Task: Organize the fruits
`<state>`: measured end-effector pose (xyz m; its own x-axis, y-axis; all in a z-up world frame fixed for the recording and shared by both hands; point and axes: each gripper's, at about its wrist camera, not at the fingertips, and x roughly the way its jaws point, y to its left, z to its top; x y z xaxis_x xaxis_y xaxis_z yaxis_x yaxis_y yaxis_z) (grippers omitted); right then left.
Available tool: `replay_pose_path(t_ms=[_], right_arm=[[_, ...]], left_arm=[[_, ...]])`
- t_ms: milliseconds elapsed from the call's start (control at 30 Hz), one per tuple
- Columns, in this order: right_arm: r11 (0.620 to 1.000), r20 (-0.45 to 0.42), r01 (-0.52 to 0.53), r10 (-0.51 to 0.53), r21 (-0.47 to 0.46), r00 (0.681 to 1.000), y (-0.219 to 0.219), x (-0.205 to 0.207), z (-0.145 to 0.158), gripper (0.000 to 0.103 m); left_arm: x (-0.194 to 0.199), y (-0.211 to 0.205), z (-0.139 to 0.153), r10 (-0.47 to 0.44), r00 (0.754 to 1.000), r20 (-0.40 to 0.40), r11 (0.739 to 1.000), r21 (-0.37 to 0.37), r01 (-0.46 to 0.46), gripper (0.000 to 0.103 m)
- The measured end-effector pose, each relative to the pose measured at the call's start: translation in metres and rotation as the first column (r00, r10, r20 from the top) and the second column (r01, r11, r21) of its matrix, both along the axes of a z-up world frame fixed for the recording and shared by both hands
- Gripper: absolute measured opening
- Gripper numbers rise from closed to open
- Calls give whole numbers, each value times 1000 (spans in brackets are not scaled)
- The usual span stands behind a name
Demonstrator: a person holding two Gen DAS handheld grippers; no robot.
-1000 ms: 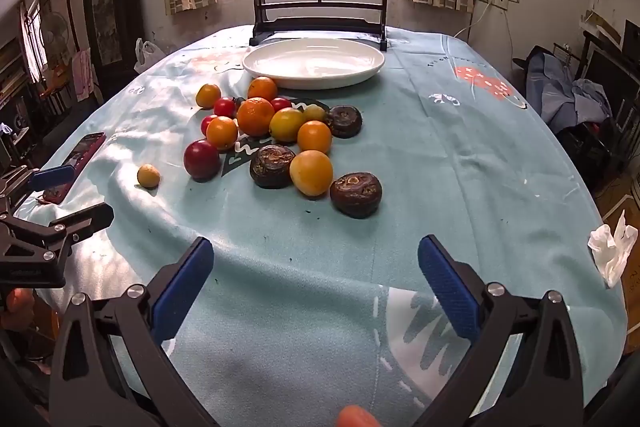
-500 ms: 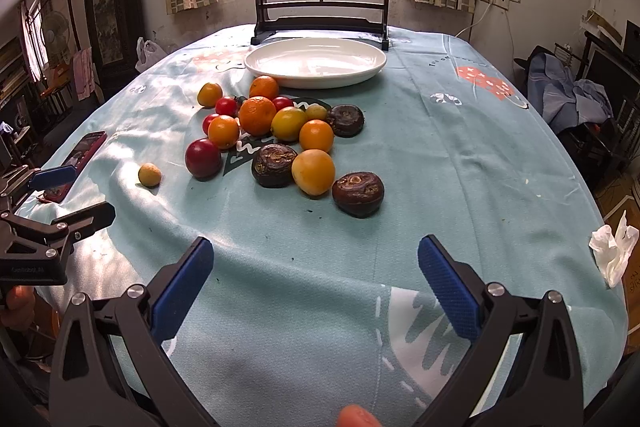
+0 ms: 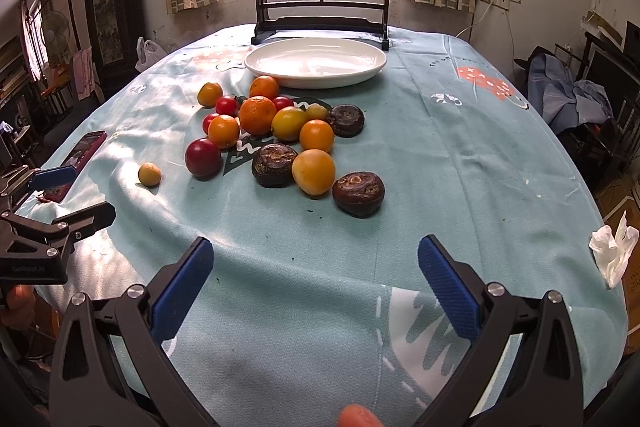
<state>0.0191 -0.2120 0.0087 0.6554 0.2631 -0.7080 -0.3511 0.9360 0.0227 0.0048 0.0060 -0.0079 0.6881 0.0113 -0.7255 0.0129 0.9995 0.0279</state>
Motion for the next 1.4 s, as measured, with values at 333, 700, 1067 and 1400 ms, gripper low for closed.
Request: replay_pose_path(t_ms=[333,700,1067,1400], right_arm=[[1000,-4,1,-1,-1,1000,0,0,-2,102],[1000,-4,0,0,-2,1000,1,0,-2,102],[1000,-6,1,-1,-2,1000,1,0,-2,102],[1000,-15,8,-8,17,1000,-3,2,-4,102]], left_arm=[[1,1,-1,5,1000,-7,1000,-3,-5,101],[1,2,-3,9,1000,-9,1000,-6,-9,101],[1,2,-3,9,1000,-11,1000,-6,-9,101],[2,3,-7,10,1000,-15,1000,-10,-10,101]])
